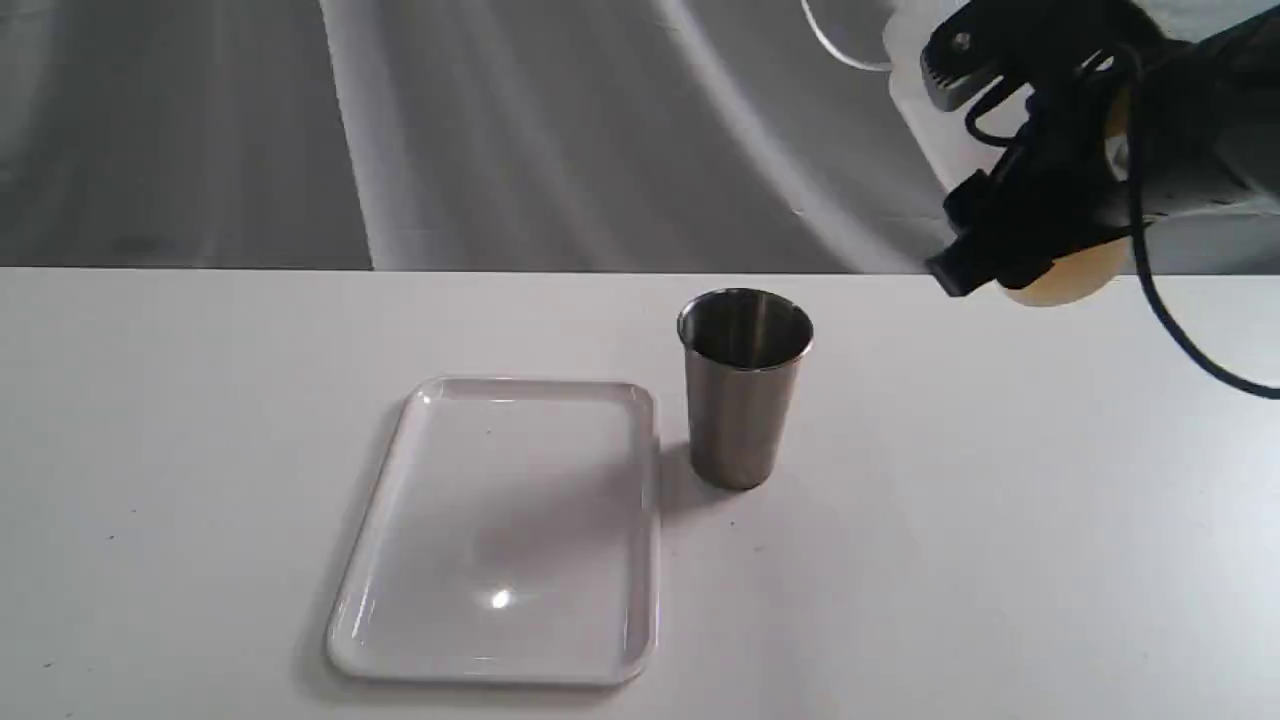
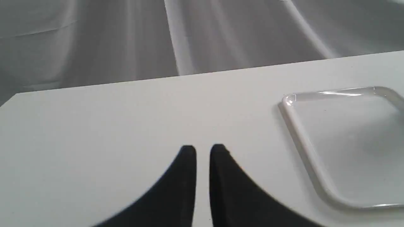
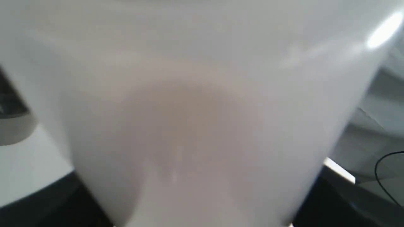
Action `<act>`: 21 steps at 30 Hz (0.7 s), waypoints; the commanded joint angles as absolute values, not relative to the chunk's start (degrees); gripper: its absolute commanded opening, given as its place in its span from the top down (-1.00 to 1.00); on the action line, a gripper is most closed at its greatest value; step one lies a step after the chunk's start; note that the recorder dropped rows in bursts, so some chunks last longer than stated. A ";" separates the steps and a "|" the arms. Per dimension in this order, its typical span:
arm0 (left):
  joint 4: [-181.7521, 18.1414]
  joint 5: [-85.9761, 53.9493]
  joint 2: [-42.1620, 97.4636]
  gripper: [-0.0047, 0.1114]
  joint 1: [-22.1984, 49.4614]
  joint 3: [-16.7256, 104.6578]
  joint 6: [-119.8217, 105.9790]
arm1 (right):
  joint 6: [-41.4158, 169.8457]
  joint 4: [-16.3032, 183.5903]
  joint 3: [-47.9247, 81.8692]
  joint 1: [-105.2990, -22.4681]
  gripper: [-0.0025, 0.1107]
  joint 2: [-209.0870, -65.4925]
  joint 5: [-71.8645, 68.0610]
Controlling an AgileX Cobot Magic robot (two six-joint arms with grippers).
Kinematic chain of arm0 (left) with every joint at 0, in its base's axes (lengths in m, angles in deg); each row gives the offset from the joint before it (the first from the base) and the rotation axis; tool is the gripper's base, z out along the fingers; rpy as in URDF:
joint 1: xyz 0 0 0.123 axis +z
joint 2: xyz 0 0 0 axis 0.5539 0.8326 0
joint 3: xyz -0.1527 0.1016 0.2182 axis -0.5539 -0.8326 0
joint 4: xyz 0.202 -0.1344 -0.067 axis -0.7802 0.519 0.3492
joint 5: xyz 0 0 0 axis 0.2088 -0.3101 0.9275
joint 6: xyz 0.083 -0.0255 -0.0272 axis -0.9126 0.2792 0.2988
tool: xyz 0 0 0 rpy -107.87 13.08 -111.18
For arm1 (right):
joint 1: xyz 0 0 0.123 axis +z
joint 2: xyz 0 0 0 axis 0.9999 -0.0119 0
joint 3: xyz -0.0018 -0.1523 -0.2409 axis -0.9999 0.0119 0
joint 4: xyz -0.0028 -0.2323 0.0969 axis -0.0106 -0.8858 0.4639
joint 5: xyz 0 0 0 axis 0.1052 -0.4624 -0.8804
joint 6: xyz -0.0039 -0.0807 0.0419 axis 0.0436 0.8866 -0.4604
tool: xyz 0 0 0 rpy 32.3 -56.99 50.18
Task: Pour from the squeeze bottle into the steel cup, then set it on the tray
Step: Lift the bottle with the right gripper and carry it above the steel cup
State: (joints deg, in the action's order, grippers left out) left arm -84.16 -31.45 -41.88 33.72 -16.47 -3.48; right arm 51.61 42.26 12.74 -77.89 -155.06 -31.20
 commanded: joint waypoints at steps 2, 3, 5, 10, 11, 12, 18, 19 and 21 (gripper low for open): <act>-84.30 -31.04 -42.16 0.78 33.66 -16.73 -3.38 | 50.86 39.48 11.91 -77.88 0.68 -157.17 -31.15; -84.30 -31.04 -42.16 0.78 33.66 -16.73 -3.38 | 50.86 39.48 11.91 -77.53 0.68 -157.79 -32.02; -84.30 -31.04 -42.16 0.78 33.66 -16.73 -3.38 | 50.86 38.84 12.02 -77.27 0.68 -158.05 -34.06; -84.30 -31.04 -42.16 0.78 33.66 -16.73 -3.38 | 50.86 33.68 12.72 -77.15 0.68 -158.04 -35.39; -84.30 -31.04 -42.16 0.78 33.66 -16.73 -3.38 | 50.86 32.16 12.72 -77.15 0.68 -158.04 -35.39; -84.30 -31.04 -42.16 0.78 33.66 -16.73 -3.38 | 50.86 30.58 12.72 -77.15 0.68 -158.04 -35.26; -84.30 -31.04 -42.16 0.78 33.66 -16.73 -3.38 | 50.86 29.85 12.72 -77.15 0.68 -158.31 -35.51; -84.30 -31.04 -42.16 0.78 33.66 -16.73 -3.38 | 50.86 29.71 12.72 -77.15 0.68 -158.42 -35.51; -84.30 -31.04 -42.16 0.78 33.66 -16.73 -3.38 | 50.86 29.65 12.72 -77.15 0.68 -159.11 -35.51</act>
State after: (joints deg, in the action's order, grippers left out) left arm -84.16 -31.45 -41.88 33.72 -16.47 -3.48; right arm 51.37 31.23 12.84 -77.36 -159.05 -36.16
